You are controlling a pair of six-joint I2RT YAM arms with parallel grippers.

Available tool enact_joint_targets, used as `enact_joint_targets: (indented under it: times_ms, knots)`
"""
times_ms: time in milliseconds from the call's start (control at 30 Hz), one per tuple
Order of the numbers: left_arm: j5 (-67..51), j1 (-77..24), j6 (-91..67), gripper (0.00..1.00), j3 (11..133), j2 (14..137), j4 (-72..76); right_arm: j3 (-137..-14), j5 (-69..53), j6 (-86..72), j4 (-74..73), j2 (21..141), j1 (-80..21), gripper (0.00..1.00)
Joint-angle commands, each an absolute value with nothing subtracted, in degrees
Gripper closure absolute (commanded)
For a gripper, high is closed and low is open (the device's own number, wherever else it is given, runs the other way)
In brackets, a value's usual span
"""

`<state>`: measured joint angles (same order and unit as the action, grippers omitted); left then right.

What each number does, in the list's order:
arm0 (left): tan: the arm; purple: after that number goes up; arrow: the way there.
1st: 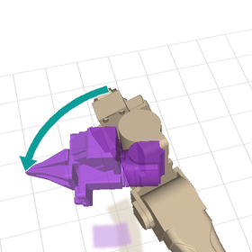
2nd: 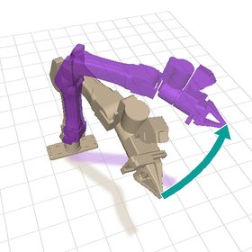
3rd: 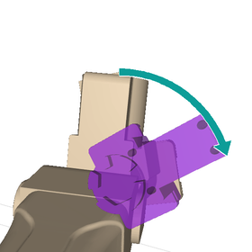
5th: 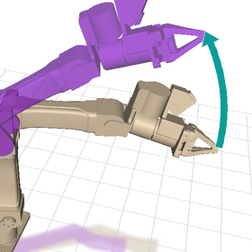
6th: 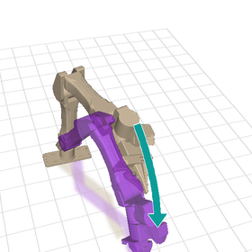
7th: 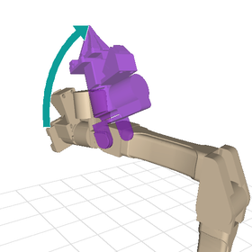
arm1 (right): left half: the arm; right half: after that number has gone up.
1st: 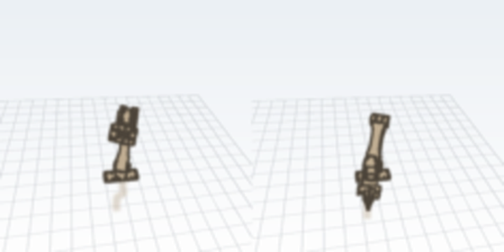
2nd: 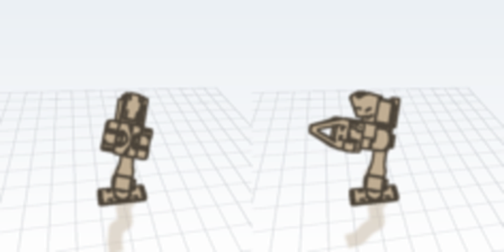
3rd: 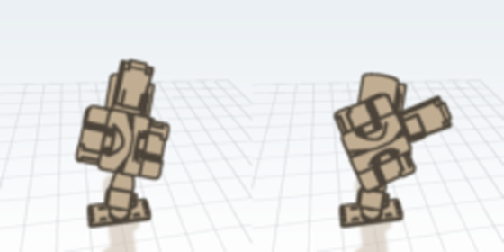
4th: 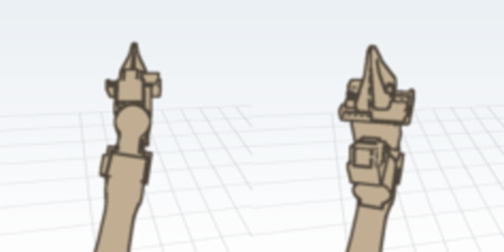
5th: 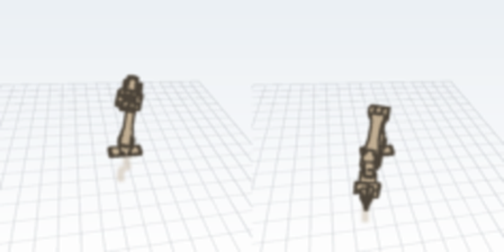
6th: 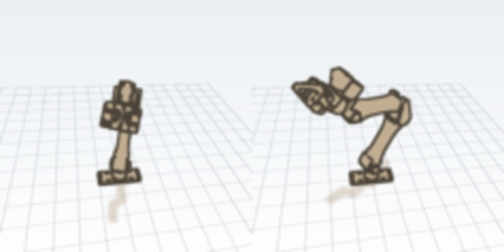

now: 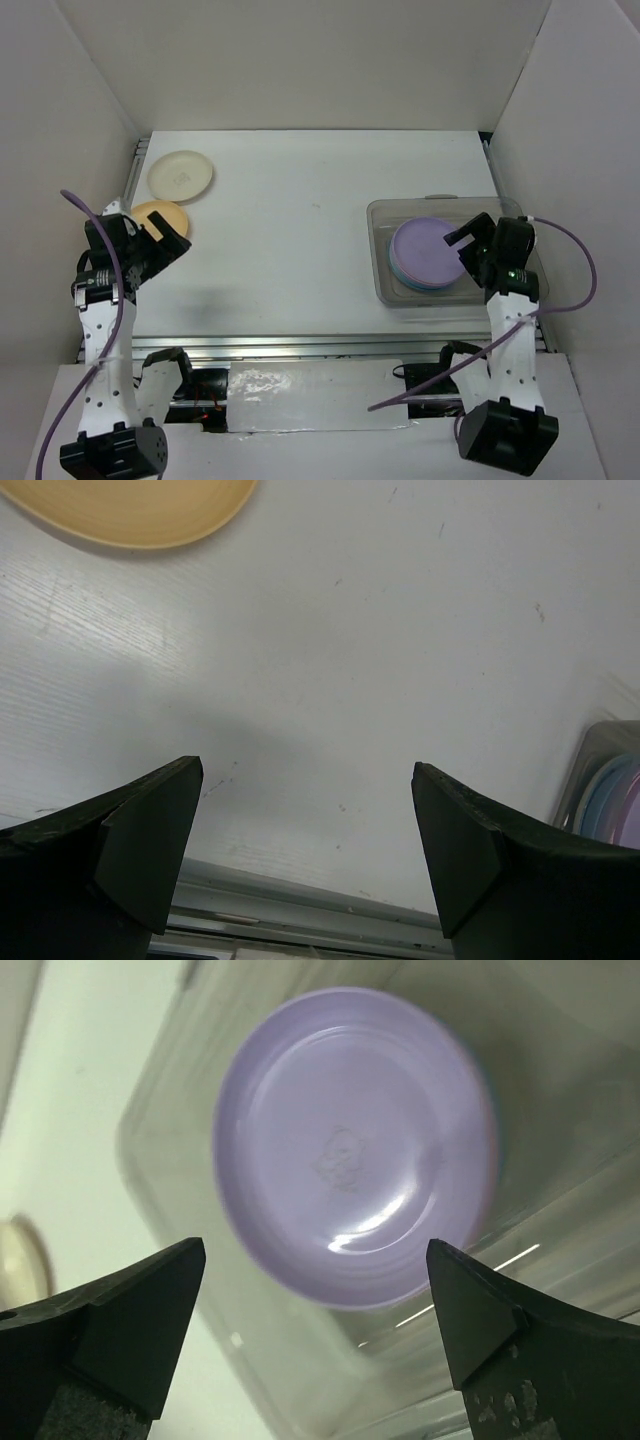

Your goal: Place the plates into the plastic bin on the countertop

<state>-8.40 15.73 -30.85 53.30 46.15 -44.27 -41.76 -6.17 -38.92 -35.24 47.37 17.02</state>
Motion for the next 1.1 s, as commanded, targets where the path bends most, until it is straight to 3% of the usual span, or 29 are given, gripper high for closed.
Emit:
enact_joint_targets:
  times_ms: [0,233,367,633,800,1067]
  knots:
    - [-9.23,16.00,-35.41,0.01,51.34,48.15,-39.82,-49.37,-7.21,-39.81,-36.12,42.64,12.67,0.00]
    - [-10.98,22.39,-53.57,0.01,42.47,53.08,-29.38,-59.67,-10.45,-37.45,-34.90,47.28,-14.12,0.00]
    - [-7.84,25.57,-61.86,0.01,37.71,60.00,-18.75,-58.90,-20.88,-35.77,-28.14,48.08,-27.04,0.00]
    - [-0.36,29.36,-69.78,0.01,35.07,71.09,-5.19,-50.37,-28.39,-39.11,-15.92,42.81,-37.96,0.00]
    - [6.22,29.44,-70.57,0.01,39.28,77.60,-8.16,-48.87,-27.51,-38.59,-15.47,41.57,-41.92,0.00]
    - [10.72,29.35,-71.19,0.10,42.54,85.25,-10.73,-50.62,-24.96,-36.57,-17.75,40.08,-42.10,0.00]
